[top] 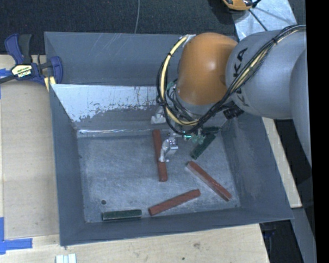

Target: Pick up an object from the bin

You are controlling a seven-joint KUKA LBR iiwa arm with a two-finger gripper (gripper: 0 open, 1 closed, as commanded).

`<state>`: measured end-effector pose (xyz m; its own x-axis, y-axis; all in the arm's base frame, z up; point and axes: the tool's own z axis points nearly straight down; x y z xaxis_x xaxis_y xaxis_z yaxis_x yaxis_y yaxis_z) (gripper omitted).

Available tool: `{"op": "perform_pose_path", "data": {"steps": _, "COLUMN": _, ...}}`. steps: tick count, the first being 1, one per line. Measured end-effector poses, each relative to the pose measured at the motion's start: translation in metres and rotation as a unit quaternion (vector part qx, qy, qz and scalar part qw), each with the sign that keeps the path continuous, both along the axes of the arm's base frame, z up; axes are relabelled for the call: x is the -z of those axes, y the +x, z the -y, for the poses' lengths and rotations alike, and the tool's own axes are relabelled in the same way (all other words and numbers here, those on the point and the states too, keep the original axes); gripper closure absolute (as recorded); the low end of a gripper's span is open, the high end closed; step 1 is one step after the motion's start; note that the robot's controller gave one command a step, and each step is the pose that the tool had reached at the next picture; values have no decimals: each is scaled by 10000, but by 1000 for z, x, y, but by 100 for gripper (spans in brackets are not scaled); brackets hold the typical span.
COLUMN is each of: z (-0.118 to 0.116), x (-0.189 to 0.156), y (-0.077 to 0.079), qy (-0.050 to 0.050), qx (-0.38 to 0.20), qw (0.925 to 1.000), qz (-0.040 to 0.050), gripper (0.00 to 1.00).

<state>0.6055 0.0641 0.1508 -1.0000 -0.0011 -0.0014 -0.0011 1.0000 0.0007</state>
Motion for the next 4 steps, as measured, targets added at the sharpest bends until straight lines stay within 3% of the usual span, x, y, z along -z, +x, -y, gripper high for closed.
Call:
{"op": "perform_pose_path", "data": {"steps": 2, "z": 1, "x": 0, "y": 1, "qy": 1, "qx": -22, "qw": 10000, "qz": 8, "gripper": 0}}
{"op": "perform_pose_path", "data": {"steps": 3, "z": 28, "x": -12, "y": 3, "qy": -3, "qx": -916, "qw": 9958, "qz": 8, "gripper": 0}}
{"op": "perform_pose_path", "data": {"steps": 4, "z": 33, "x": 29, "y": 10, "qy": -11, "qx": -1511, "qw": 9885, "qz": 32, "gripper": 0}}
